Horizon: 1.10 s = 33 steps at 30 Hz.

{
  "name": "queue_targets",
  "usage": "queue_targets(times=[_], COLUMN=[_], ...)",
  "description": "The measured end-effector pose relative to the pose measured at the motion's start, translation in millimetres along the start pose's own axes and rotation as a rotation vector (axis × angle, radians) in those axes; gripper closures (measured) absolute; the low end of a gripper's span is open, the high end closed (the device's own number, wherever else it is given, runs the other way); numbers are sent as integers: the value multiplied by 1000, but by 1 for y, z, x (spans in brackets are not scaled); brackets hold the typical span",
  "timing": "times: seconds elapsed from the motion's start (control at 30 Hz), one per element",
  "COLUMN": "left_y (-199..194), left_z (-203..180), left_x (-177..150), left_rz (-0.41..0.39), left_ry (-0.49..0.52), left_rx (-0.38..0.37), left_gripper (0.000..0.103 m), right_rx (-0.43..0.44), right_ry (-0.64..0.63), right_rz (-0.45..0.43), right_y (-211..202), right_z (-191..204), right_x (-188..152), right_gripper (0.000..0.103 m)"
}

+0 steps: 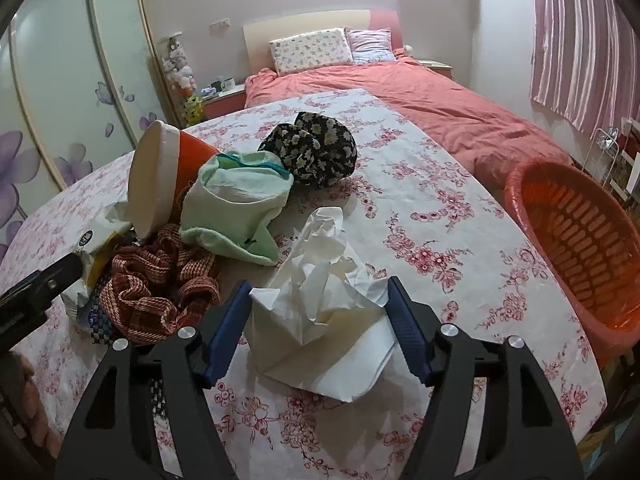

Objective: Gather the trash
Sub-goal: 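Grasp the white crumpled tissue with the right tool while the left tool grasps the grey snack bag, then carry tissue and snack bag over the orange basket and open both tools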

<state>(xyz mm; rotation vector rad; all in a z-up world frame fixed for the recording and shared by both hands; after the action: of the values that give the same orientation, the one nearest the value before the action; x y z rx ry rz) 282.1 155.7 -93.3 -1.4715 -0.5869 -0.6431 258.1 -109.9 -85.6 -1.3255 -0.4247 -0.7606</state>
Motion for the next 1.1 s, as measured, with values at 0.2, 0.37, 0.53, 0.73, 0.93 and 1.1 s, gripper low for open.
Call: queue_targets(times=[0.2,0.37,0.53,0.73,0.93,1.1], left_y=[27,31,23,18,-2,-26], left_z=[2,6,4,10,14,9], left_x=[0,-4,-2,-3,3,13], left_rz=[69,80,46,38,-4,-48], left_ry=[-1,-32,-3,-11,-14,-17], left_rx=[-32,-81,-85,-75,-56,-65], left_gripper=[6,24,47,51,51,51], right_rx=[12,28,52,68,76,76], right_ry=[8,-14,0,5,21,40], right_rz=[28,18,11,1,-21,-43], right_y=[6,2,-4,-9,-19,-29], right_z=[0,2,0,-2,-11,-20], right_x=[0,1,4,4,8,13], right_gripper=[30,37,44,47,47,47])
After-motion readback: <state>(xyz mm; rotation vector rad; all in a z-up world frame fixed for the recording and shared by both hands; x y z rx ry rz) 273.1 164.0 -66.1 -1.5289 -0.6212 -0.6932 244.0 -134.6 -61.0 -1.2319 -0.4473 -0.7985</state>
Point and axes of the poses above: each gripper's, at about its wrist camera, not at the fingertips, and y roughly the way its jaws point, z to its left, x to its top, the point moved 7 cm from there along y, roughly the way its jaws point, and after that the axes turned 8 degrees about y, right-handed, at the moved point
